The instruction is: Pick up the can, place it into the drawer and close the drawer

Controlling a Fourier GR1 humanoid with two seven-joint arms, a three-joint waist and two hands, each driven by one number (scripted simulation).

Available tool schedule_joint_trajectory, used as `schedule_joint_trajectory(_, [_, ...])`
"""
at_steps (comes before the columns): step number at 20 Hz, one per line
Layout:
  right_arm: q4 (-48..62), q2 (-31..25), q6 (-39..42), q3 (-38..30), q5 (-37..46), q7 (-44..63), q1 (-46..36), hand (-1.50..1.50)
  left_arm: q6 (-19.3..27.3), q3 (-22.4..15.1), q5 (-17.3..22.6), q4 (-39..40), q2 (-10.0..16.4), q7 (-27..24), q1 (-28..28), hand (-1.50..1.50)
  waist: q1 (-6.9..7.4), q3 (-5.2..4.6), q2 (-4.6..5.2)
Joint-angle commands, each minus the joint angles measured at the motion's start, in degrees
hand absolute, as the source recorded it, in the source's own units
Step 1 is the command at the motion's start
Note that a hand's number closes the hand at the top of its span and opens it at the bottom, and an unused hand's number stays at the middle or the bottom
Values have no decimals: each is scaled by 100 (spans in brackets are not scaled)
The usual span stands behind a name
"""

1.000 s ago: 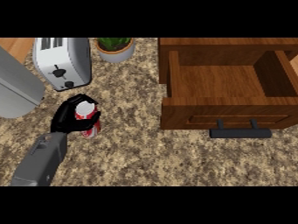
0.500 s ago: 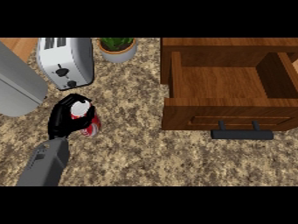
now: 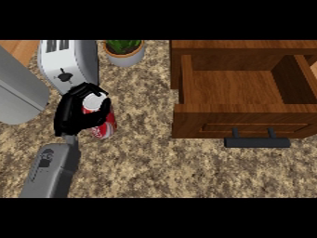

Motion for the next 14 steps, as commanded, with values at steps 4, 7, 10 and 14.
schedule_joint_trajectory(4, [-497,92,-33,191,38,113,307,-150,457,-641,-234,-955,-262,897,-332,150,-57,-4,13])
schedule_joint_trajectory(7, [282,92,-33,17,214,-257,-90,-150,861,-1029,-260,-1363,-267,1854,-777,150,-35,-2,14])
schedule_joint_trajectory(10, [353,44,-3,11,199,-170,-208,-150,1204,-1327,-209,-1178,-269,1957,-1163,150,-54,-3,22])
schedule_joint_trajectory(14, [28,-71,89,-200,-96,-32,-51,-150,1416,-1348,-410,-675,-270,2310,-2142,150,-103,-3,29])
